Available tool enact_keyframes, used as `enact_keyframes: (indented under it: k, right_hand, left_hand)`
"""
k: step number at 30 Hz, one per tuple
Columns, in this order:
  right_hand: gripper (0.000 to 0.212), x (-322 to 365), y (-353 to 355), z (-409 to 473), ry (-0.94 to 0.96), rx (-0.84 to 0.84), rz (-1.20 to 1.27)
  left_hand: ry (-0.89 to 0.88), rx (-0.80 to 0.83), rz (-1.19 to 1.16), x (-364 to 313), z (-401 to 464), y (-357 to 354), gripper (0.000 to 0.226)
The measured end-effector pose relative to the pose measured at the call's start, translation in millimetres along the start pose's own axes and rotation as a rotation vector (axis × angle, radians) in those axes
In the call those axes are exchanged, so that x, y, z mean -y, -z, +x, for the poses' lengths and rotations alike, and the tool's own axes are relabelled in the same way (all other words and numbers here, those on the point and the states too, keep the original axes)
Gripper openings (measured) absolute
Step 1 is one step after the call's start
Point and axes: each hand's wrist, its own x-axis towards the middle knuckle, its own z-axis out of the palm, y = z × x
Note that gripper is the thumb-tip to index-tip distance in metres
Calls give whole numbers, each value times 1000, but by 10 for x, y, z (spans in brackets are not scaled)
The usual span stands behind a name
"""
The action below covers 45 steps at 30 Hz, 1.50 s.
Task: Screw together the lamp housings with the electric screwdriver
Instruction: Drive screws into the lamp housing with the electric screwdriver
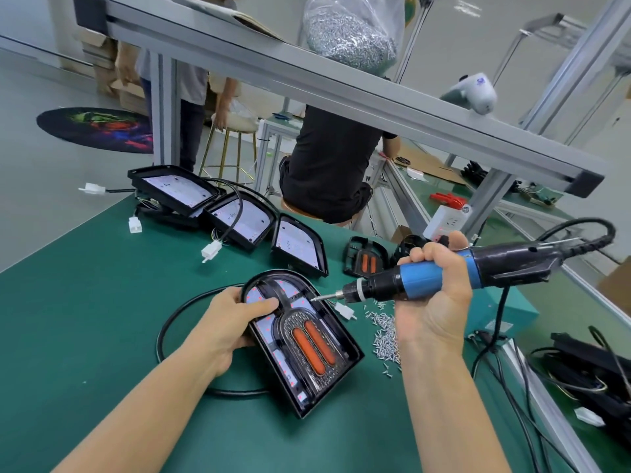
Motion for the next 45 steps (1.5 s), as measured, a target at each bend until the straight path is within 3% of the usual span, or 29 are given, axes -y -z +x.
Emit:
enact_keyframes:
  k: [10, 28, 45]
  right_hand:
    - [34, -117, -78, 21, 46, 32, -127]
    - [32, -210, -102, 7, 88, 60, -207]
    - [40, -211, -94, -55, 72, 260, -225]
  left_hand:
    - [-165, -18, 43, -2, -113, -83, 19]
    - [-204, 7, -24, 27, -139, -99, 26]
    - [-236, 3, 24, 12, -160, -120, 35]
